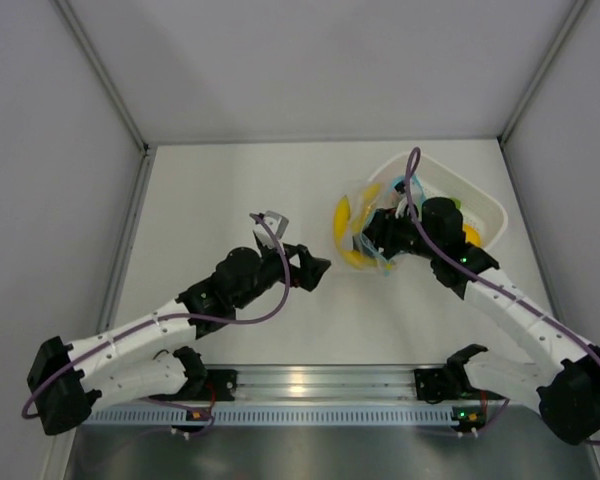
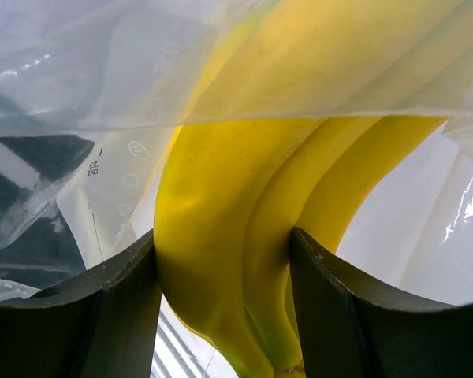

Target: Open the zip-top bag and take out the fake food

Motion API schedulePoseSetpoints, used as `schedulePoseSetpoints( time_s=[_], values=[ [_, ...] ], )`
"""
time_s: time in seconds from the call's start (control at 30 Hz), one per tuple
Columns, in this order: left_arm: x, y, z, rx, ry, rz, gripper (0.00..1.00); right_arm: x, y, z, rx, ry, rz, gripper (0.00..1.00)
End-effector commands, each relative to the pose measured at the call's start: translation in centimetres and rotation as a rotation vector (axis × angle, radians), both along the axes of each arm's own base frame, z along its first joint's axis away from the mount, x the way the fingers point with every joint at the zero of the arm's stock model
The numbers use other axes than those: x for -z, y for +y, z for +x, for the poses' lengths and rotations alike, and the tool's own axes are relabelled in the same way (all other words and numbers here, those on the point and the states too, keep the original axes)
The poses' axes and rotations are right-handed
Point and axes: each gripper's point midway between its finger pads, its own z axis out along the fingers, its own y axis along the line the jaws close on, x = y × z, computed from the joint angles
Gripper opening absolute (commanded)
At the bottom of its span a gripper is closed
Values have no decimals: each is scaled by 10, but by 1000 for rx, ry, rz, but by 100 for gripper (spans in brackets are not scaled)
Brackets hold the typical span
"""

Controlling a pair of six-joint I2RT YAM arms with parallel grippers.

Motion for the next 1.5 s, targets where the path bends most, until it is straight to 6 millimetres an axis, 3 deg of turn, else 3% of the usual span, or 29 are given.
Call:
schedulePoseSetpoints(
  time_s=[0.0,0.27,0.4,0.57,0.6,0.7,0.73,0.77,0.93,1.17,1.47],
  values=[
    [-6,-20,-5,100,-38,-41,98,-38,6,-9,-96,-106,87,0],
    [14,-24,-10,161,-48,-37,99,-78,2,-36,-197,-210,144,0],
    [4,-36,-25,275,-78,-115,99,-96,3,-51,-248,-255,189,0],
    [-6,-49,-25,306,-72,-157,94,-105,5,-62,-280,-249,229,0],
    [-6,-50,-24,309,-70,-157,89,-110,6,-63,-289,-269,245,0],
    [-8,-55,-19,306,-73,-151,45,-110,6,-66,-296,-267,260,0],
    [-9,-54,-16,290,-76,-148,13,-109,4,-64,-276,-266,254,0],
    [-7,-52,-12,264,-77,-144,2,-107,4,-63,-268,-267,246,0],
    [16,-19,21,2,-38,-61,0,-101,-5,-53,-191,-262,196,0],
    [40,32,49,-306,-4,95,0,-94,-14,-40,-89,-180,169,0],
    [36,95,62,-629,-18,190,0,-74,-13,-34,-57,-83,152,0]
  ],
)
